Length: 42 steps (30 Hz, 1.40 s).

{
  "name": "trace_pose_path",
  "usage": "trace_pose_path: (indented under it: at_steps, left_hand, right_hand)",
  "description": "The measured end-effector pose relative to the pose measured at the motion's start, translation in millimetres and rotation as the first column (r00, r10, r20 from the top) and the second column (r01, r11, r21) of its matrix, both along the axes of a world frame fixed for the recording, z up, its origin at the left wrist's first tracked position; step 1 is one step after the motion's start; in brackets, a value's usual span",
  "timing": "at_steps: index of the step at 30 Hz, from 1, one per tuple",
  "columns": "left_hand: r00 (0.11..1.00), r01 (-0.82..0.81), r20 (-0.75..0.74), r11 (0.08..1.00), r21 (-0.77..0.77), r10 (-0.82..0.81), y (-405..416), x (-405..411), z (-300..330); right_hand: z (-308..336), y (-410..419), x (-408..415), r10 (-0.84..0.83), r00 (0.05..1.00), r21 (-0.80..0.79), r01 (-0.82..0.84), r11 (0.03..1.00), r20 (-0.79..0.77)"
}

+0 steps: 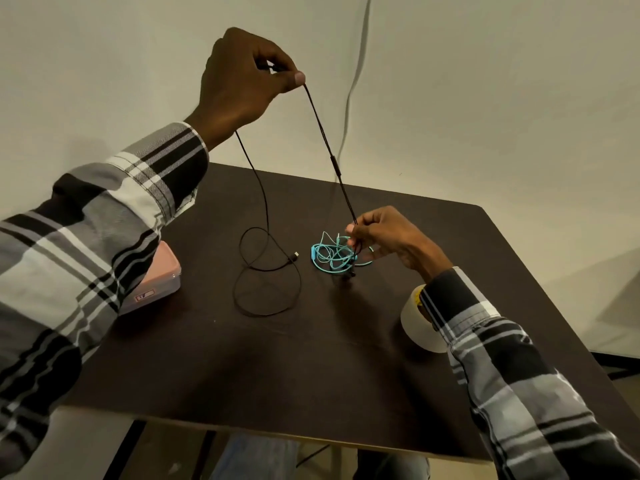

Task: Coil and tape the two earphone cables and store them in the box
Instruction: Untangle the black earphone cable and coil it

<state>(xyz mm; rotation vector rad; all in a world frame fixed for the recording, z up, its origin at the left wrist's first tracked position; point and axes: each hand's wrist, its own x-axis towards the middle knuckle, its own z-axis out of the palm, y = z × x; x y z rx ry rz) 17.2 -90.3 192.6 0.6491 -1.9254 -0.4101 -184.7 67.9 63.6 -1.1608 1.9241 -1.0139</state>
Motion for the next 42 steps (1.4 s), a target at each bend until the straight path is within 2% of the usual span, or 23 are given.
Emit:
trace_pose_path:
  at_steps: [4, 8, 12, 16, 18, 21, 23, 25, 29, 34, 36, 38, 40, 42]
  left_hand:
    - [1.000, 0.006, 0.029, 1.000, -0.003, -0.006, -5, 1, -6]
    - [0.999, 0.032, 0.021, 0.999, 0.029, -0.032, -10, -1, -16]
    - [0.998, 0.053, 0.013, 0.997, 0.051, -0.054, -13, -4, -25]
    - [0.997, 0.073, 0.006, 0.996, 0.055, -0.073, -16, -5, -31]
    - [0.997, 0.080, 0.006, 0.995, 0.051, -0.081, -18, -4, -34]
    - [0.996, 0.084, 0.008, 0.995, 0.045, -0.085, -22, -3, -37]
    - [0.996, 0.089, 0.006, 0.995, 0.045, -0.089, -23, -4, -40]
    - [0.995, 0.101, 0.009, 0.994, 0.045, -0.101, -23, -5, -43]
    - [0.992, 0.122, 0.028, 0.992, 0.044, -0.123, -18, -8, -47]
    - [0.992, 0.109, 0.061, 0.992, 0.057, -0.112, -17, -9, -54]
    - [0.987, 0.091, 0.129, 0.993, 0.071, -0.099, -16, -9, -57]
    - [0.954, 0.059, 0.288, 0.994, 0.096, -0.085, -13, -10, -61]
    - [0.874, 0.040, 0.474, 0.988, 0.152, -0.108, -9, -11, -70]
    - [0.787, 0.048, 0.584, 0.964, 0.261, -0.198, -4, -11, -84]
  right_hand:
    - [-17, -9, 2, -0.003, 1.000, 0.121, -0.001, 0.993, 0.030]
    - [-26, -20, 3, -0.084, 0.992, 0.074, 0.078, 0.994, 0.091]
    - [-36, -35, -1, -0.210, 0.931, -0.032, 0.230, 0.973, 0.300]
    - [-37, -49, -3, -0.256, 0.799, -0.185, 0.412, 0.892, 0.543]
    - [-35, -53, -5, -0.259, 0.832, -0.257, 0.422, 0.869, 0.491]
    - [-31, -57, -8, -0.294, 0.937, -0.307, 0.340, 0.889, 0.188]
    - [-26, -58, -8, -0.261, 0.958, -0.312, 0.286, 0.906, 0.121]
    - [-20, -56, -5, -0.195, 0.960, -0.316, 0.252, 0.915, 0.203]
    - [-7, -49, -2, -0.083, 0.905, -0.346, 0.243, 0.906, 0.417]
    - [7, -41, -6, 0.010, 0.849, -0.387, 0.230, 0.893, 0.528]
    - [10, -38, -9, 0.026, 0.832, -0.389, 0.231, 0.892, 0.554]
    - [11, -36, -11, 0.020, 0.828, -0.382, 0.238, 0.893, 0.561]
    - [11, -33, -13, 0.006, 0.840, -0.371, 0.233, 0.899, 0.542]
    - [10, -32, -11, 0.008, 0.852, -0.360, 0.213, 0.908, 0.524]
